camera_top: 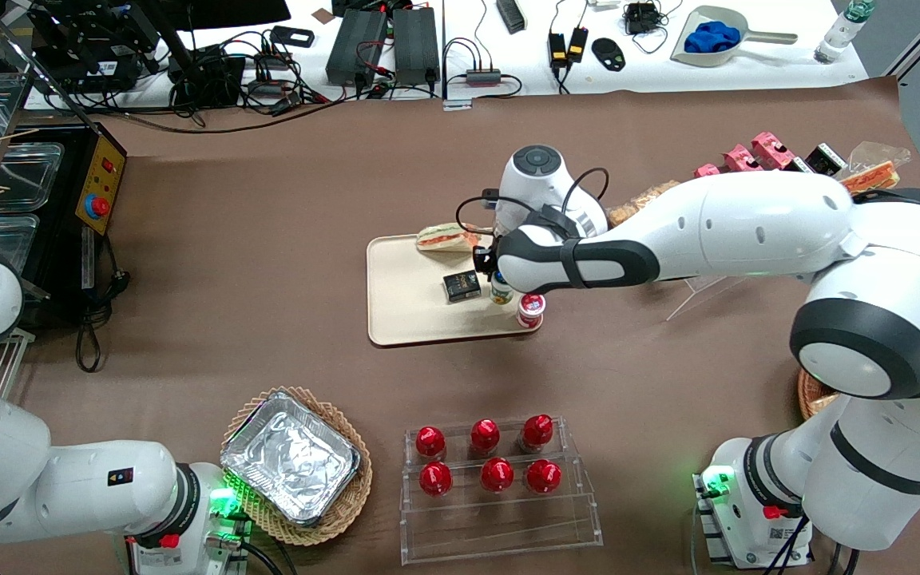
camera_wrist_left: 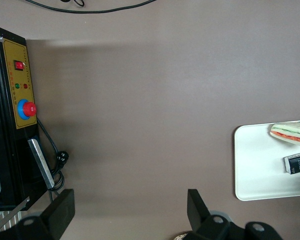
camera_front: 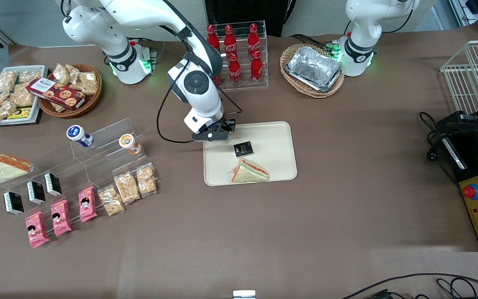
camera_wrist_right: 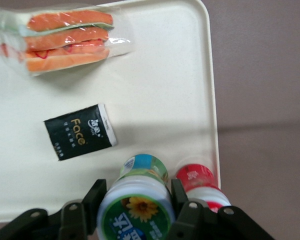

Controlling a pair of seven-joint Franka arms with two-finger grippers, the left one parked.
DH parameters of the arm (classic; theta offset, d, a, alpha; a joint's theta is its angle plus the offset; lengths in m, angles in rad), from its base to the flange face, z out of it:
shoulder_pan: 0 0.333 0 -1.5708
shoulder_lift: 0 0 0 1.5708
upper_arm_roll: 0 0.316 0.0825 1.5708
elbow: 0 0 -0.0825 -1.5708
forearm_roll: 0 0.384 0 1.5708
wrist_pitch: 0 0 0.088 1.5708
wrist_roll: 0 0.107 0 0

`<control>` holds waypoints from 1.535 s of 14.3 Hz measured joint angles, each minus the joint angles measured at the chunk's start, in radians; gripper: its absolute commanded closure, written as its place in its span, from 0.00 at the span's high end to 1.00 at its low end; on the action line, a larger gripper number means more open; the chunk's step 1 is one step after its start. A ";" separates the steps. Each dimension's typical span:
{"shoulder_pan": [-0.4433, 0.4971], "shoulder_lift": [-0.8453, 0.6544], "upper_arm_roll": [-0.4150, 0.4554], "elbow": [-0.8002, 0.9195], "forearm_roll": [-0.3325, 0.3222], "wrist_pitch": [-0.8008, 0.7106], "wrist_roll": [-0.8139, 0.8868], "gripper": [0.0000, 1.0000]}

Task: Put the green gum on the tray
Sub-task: 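Carry the green gum bottle over to the cream tray beside the red bottle, then lower the bottle onto the tray and open the right gripper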

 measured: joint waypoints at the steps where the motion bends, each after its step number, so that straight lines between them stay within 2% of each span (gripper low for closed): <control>1: 0.001 0.013 -0.001 -0.003 -0.003 0.020 0.001 0.00; 6: 0.003 0.066 -0.004 -0.005 -0.072 0.081 0.006 0.00; 7: 0.003 0.074 -0.004 -0.005 -0.076 0.088 0.006 0.22; 9: 0.005 0.080 -0.004 -0.005 -0.084 0.095 0.006 0.29; 10: 0.006 0.080 -0.004 -0.004 -0.089 0.096 0.007 0.43; 11: 0.007 0.080 -0.005 -0.004 -0.091 0.097 0.008 0.62; 14: 0.008 0.080 -0.005 -0.004 -0.109 0.097 0.008 0.65; 15: 0.008 0.080 -0.005 -0.004 -0.114 0.097 0.008 0.93; 16: 0.008 0.080 -0.005 -0.004 -0.116 0.097 0.008 1.00; 22: 0.008 0.080 -0.010 -0.004 -0.117 0.097 0.009 1.00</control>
